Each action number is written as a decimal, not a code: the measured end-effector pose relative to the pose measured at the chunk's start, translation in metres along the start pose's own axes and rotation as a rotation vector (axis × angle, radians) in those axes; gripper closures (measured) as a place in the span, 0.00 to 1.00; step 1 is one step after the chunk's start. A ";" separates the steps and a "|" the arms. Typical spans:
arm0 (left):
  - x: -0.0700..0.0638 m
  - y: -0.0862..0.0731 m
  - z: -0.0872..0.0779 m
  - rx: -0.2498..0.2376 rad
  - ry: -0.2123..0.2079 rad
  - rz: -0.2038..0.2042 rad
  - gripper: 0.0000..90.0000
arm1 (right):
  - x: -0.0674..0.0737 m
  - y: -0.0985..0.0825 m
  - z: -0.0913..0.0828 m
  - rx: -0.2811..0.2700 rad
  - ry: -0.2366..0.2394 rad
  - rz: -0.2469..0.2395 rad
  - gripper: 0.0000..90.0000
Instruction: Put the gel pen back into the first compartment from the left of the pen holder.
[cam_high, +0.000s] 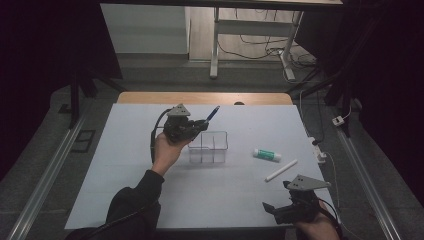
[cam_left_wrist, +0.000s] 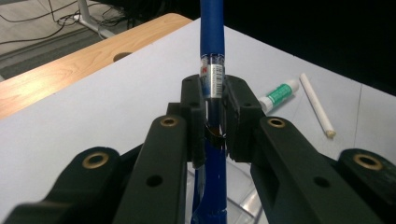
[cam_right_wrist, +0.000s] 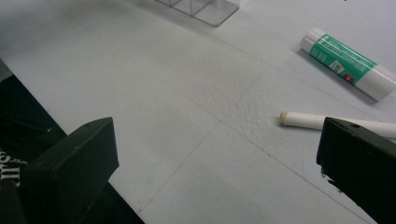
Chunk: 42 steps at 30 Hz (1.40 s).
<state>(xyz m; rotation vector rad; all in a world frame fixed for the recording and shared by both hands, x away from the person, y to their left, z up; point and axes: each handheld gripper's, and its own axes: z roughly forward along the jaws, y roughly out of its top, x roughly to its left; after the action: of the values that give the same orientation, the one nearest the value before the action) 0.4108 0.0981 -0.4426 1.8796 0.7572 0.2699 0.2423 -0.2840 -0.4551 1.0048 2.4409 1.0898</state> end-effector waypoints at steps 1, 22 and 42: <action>0.000 -0.001 0.002 -0.001 0.002 -0.002 0.87 | 0.001 0.000 0.000 0.001 -0.001 -0.002 0.00; 0.002 -0.022 0.008 0.065 0.072 0.017 0.82 | 0.001 0.001 0.003 0.024 0.008 -0.016 0.00; -0.006 -0.011 -0.027 0.115 0.105 0.002 0.31 | -0.001 0.001 0.003 0.021 0.015 0.006 0.00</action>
<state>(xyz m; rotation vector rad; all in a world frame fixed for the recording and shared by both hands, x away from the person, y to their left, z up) 0.3882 0.1172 -0.4400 1.9868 0.8578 0.3346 0.2447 -0.2829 -0.4565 1.0150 2.4672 1.0796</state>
